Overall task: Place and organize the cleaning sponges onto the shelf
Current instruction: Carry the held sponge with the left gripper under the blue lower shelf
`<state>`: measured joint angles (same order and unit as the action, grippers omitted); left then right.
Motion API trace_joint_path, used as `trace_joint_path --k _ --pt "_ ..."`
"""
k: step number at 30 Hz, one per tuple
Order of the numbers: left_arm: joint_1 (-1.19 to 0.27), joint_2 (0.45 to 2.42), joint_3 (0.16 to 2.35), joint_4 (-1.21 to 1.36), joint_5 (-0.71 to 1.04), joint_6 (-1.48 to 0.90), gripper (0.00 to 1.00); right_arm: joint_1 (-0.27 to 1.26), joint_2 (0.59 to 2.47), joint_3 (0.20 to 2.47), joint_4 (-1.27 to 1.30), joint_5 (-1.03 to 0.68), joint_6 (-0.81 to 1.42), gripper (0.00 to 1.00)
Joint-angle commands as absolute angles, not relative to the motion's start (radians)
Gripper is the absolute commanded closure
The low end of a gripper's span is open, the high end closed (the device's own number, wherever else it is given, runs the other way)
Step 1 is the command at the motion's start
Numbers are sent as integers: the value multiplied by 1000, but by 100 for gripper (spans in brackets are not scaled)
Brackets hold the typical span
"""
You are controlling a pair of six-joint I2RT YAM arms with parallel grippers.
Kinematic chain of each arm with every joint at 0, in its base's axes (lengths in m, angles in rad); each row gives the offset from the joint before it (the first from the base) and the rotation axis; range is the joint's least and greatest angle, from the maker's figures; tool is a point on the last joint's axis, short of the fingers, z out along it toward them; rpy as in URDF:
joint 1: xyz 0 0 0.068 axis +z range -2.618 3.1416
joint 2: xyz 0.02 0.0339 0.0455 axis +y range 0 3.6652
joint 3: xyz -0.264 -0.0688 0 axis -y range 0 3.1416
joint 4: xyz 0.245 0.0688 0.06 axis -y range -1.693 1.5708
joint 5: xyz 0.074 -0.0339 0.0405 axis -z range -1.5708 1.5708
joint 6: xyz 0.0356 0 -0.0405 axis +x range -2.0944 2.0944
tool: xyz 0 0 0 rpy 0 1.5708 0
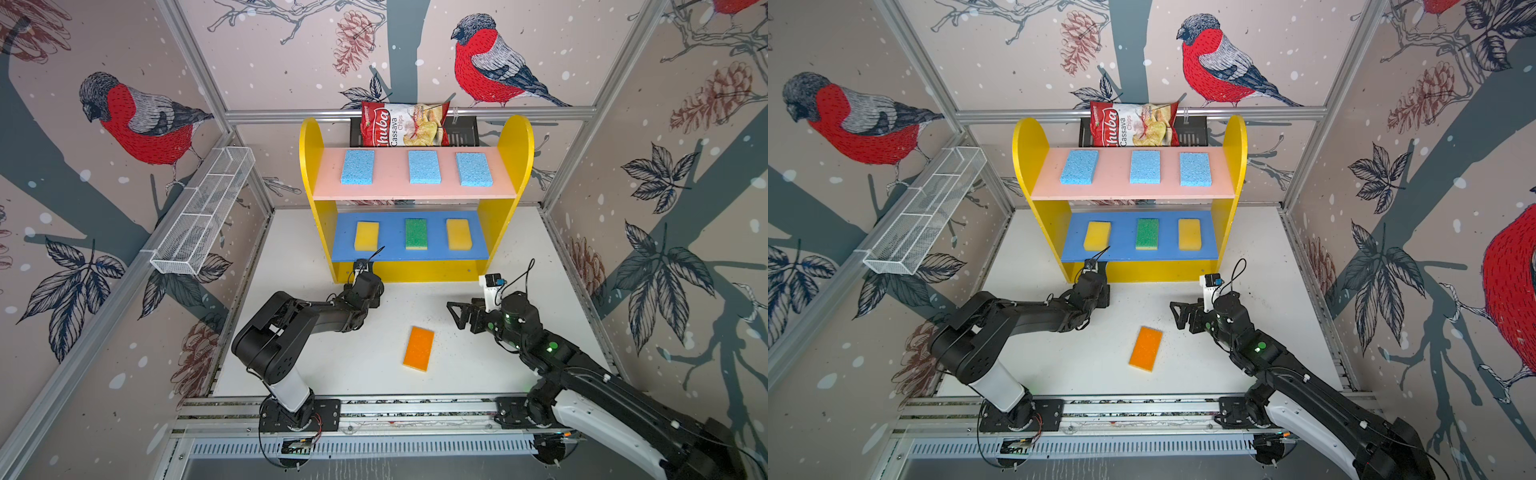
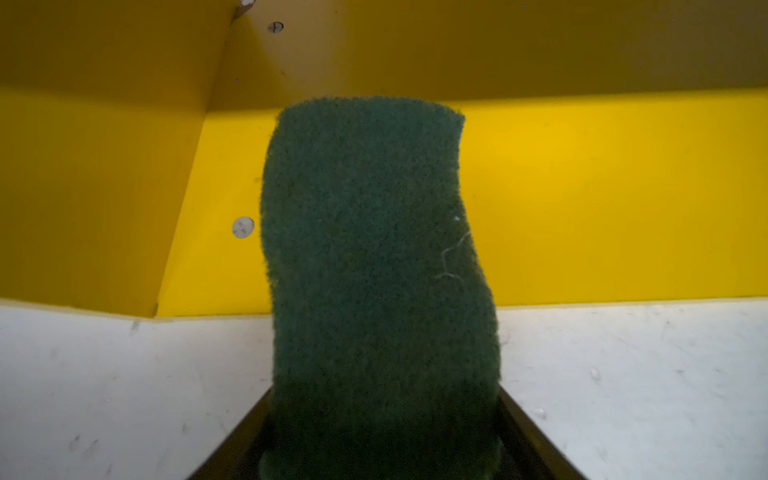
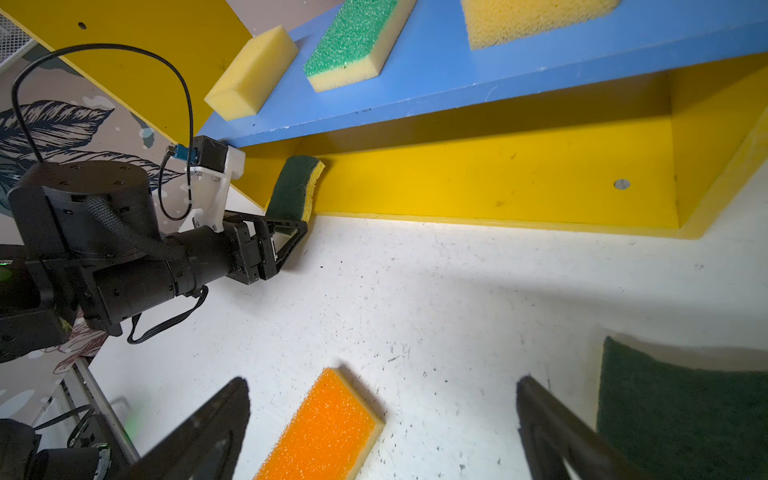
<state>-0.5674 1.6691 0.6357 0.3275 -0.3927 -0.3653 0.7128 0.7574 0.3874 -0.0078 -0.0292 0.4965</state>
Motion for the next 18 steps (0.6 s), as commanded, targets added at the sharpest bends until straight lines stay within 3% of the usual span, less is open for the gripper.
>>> trace_joint_path --k 1,18 --pt "-560 1679 654 408 -396 -344 30 715 767 386 37 -29 489 1" --pt "-569 1622 578 515 -435 -373 30 715 779 369 48 -40 499 0"
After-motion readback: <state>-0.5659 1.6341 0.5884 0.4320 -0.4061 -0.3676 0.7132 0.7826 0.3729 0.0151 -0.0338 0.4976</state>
